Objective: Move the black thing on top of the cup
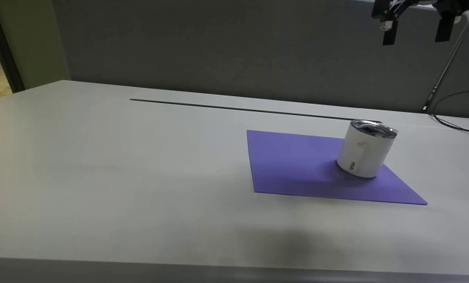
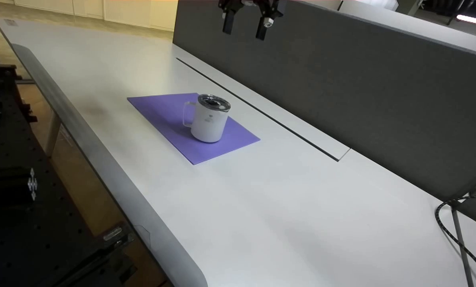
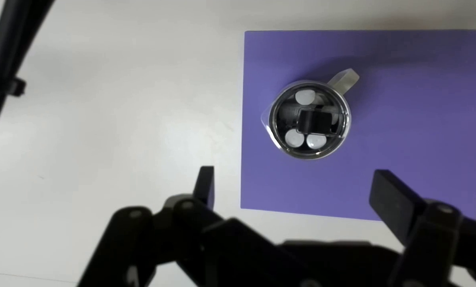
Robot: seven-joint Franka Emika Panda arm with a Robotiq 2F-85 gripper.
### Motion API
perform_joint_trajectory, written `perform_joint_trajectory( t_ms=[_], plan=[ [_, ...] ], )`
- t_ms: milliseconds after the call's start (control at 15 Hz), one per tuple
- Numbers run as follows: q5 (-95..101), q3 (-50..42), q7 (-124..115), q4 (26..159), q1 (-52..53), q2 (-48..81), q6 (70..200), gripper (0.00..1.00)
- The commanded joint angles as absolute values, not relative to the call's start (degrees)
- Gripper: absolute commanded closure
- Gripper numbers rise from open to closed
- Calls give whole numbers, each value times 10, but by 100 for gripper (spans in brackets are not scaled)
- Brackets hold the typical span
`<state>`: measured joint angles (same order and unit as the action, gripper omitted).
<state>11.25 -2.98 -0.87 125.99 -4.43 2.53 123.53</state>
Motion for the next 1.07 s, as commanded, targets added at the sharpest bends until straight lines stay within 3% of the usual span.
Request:
perform_joint_trajectory(
  t_ms=[0,67,133,267,800,1000],
  plan=[
    [114,-34,-14,1261,-42,34,1239,0],
    [120,-36,-23,1264,-43,46,1248,0],
    [123,-38,-27,1267,-43,60,1251,25],
    [127,-40,-34,1280,-42,80,1267,33],
    [228,-63,-121,1328,-20,135,1394,91],
    [243,-72,-145,1344,-9,138,1445,100]
  ],
)
